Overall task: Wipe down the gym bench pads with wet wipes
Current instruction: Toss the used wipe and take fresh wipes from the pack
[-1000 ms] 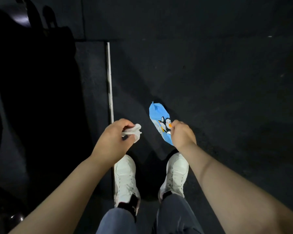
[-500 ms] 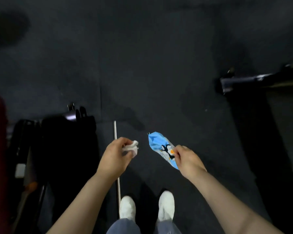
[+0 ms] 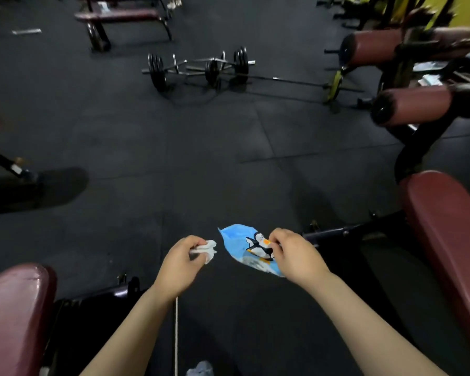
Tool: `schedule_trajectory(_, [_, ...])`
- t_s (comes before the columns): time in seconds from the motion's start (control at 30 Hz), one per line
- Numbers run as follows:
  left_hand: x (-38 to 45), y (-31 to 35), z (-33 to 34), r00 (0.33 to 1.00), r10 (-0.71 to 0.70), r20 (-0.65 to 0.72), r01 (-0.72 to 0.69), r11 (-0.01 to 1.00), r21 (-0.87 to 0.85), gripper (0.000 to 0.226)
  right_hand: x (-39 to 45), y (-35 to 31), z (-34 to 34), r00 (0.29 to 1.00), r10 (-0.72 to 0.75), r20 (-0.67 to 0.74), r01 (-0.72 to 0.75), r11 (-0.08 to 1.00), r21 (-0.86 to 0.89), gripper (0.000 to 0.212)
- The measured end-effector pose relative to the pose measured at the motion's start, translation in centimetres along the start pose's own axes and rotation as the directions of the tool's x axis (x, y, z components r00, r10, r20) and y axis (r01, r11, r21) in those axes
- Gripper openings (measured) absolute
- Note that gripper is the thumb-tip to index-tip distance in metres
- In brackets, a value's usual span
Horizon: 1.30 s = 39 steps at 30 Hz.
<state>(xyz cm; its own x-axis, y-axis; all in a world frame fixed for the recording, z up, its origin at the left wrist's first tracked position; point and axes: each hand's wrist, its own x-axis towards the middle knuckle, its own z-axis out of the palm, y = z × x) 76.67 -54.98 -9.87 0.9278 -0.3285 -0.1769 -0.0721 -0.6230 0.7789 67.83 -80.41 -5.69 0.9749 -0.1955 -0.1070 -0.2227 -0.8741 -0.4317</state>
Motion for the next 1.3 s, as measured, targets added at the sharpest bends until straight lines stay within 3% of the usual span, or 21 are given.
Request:
schedule_trajectory(0.3, [9.2,4.9,-1.9,0.998,0.067,-0.011,-0.067,0.995,-0.067,0.021,6.8,2.3,-4.6,0.983,0.169,-0.077,-0.163,0.983,0.082,0.012])
schedule_trajectory(0.77, [36.2,8.7,-7.3,0.979,0.108,0.170,-0.094,0.992,-0.088,0.020,28.5,6.3,-7.7,0.888,0.452,-0.088,-0.431,0.882,0.189,0.015])
schedule_trajectory(1.07, [53.9,13.4,-3.3,0.958,0.106,0.265,-0.089,0.993,-0.074,0.021,43.8,12.6,-10.3,0.847,0.529,-0.056,-0.508,0.836,0.209,0.011])
schedule_trajectory(1.3, [69.0,21.2,0.2,0.946,0.107,0.307,-0.107,0.994,-0.017,0.025,57.3,19.5,-15.4,0.847,0.530,-0.049,-0.507,0.832,0.227,0.009])
